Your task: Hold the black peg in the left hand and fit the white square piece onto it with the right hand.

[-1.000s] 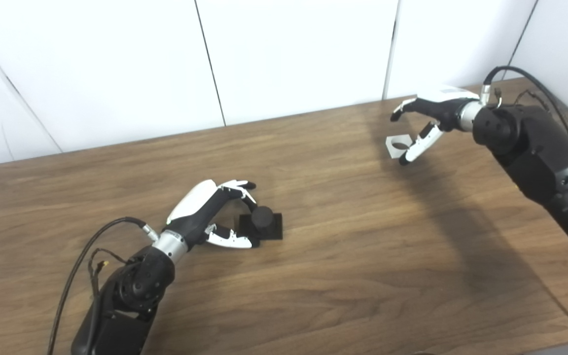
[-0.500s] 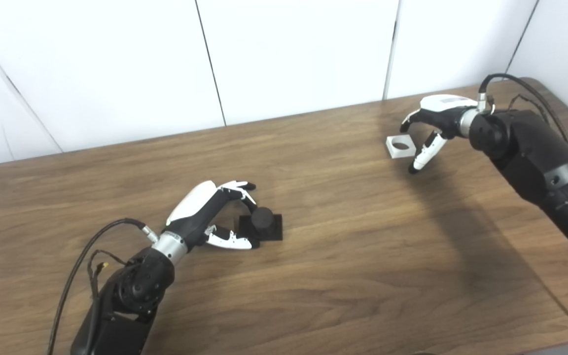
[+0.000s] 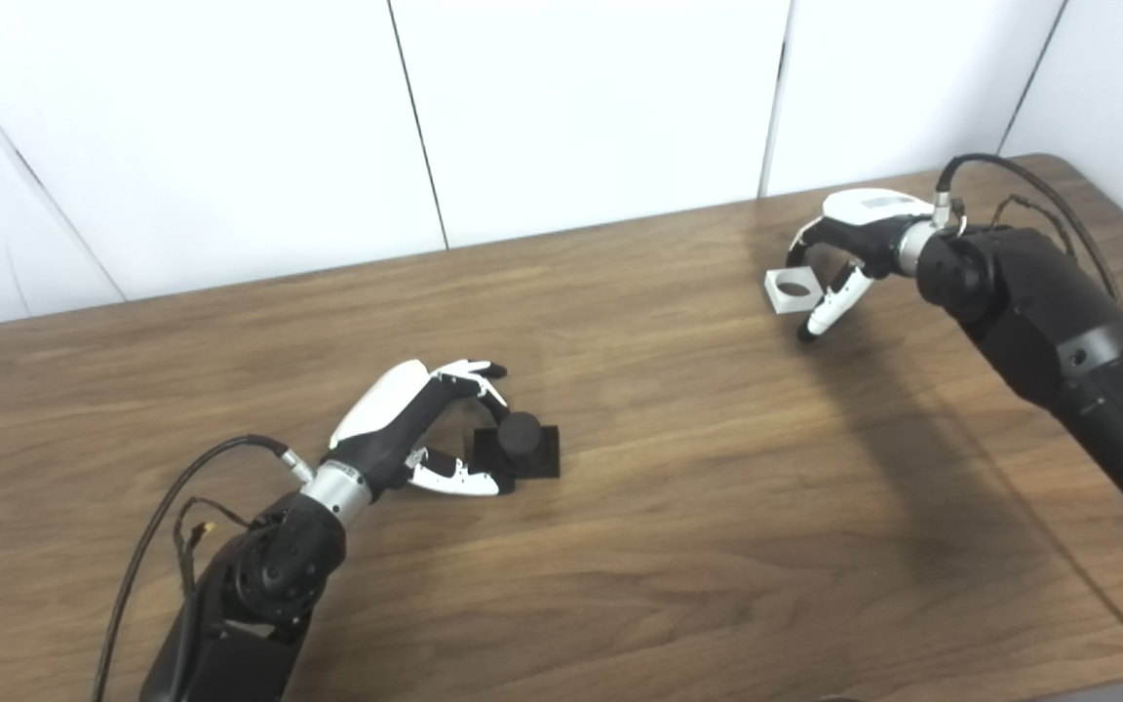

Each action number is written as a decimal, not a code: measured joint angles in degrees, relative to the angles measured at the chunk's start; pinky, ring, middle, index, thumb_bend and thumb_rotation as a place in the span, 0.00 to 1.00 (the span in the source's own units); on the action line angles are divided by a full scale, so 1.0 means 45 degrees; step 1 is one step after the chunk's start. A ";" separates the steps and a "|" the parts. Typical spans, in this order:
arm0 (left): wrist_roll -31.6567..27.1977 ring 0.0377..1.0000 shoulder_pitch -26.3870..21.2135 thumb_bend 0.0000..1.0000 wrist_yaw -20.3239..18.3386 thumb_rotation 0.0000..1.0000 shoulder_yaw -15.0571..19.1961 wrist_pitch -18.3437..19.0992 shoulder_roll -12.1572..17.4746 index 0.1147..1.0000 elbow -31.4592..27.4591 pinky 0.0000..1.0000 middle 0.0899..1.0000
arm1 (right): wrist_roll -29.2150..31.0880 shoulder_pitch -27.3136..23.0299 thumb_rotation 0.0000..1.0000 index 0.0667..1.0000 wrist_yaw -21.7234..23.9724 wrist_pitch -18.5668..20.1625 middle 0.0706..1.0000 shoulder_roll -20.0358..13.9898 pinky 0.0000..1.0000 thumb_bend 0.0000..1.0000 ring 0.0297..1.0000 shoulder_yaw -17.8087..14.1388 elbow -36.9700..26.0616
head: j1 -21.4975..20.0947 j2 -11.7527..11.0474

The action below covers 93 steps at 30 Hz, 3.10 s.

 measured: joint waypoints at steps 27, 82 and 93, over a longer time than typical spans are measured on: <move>0.0005 0.93 0.0002 0.52 -0.0060 0.08 -0.0009 0.0170 0.0000 0.42 -0.0054 0.92 0.88 | -0.0231 -0.0123 0.14 0.45 -0.1779 -0.0768 0.76 0.0327 0.84 0.52 0.81 0.0150 0.0479 | 0.0039 0.0078; 0.0319 0.94 -0.0057 0.52 0.0032 0.08 -0.0061 0.0472 -0.0255 0.42 -0.0063 0.92 0.87 | 0.0599 0.2167 0.14 0.44 -0.1531 -0.1477 0.72 0.2258 0.96 0.52 0.82 -0.2185 -1.0041 | 0.1016 0.0313; 0.0404 0.94 -0.0138 0.52 0.0039 0.08 -0.0094 0.0718 -0.0319 0.42 -0.0064 0.93 0.87 | 0.0762 0.2672 0.14 0.44 -0.0493 -0.1588 0.71 0.2683 0.91 0.52 0.82 -0.1787 -1.0606 | 0.1289 0.0430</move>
